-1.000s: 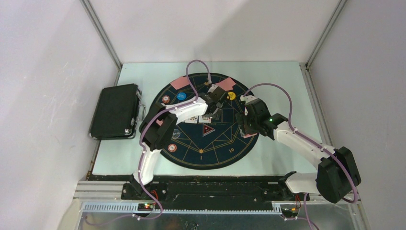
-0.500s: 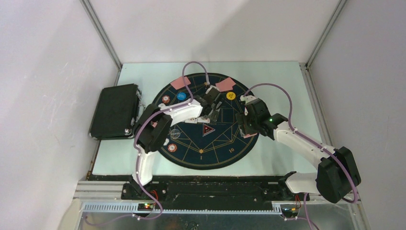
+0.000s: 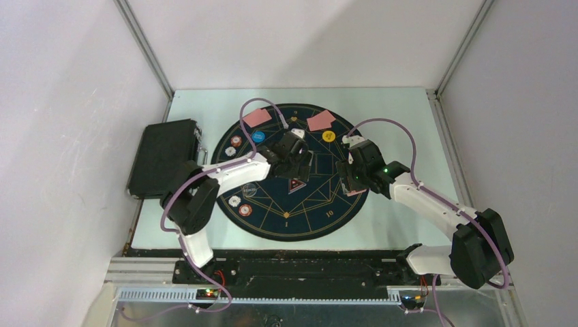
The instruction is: Distribute texas hold em gaming equipment
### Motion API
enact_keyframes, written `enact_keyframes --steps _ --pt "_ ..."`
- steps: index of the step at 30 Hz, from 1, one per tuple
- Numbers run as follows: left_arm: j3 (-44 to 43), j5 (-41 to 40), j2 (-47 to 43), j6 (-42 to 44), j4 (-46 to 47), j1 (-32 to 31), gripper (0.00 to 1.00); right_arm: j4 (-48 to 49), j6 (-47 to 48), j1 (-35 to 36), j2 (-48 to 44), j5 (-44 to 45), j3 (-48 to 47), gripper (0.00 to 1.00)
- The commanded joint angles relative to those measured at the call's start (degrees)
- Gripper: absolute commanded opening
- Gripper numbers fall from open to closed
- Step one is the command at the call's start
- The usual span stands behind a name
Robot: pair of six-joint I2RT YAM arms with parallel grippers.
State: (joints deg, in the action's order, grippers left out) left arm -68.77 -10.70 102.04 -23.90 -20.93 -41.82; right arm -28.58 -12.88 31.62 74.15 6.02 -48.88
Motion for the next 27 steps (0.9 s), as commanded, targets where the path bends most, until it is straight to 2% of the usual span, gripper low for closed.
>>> enact_keyframes --steps 1,21,27 --pt "0.70 4.28 -1.00 -3.62 2.57 -0.80 1.00 1.54 0.53 -0.07 -0.45 0.83 -0.34 0.00" --pt "-2.95 -5.49 6.10 -4.82 -4.48 -4.30 0.99 1.48 0.59 -0.02 -0.30 0.78 -0.31 0.00" --pt "-4.16 -5.44 7.81 -5.64 -3.42 -4.25 0.97 1.55 0.64 0.02 -0.22 0.55 -0.34 0.00"
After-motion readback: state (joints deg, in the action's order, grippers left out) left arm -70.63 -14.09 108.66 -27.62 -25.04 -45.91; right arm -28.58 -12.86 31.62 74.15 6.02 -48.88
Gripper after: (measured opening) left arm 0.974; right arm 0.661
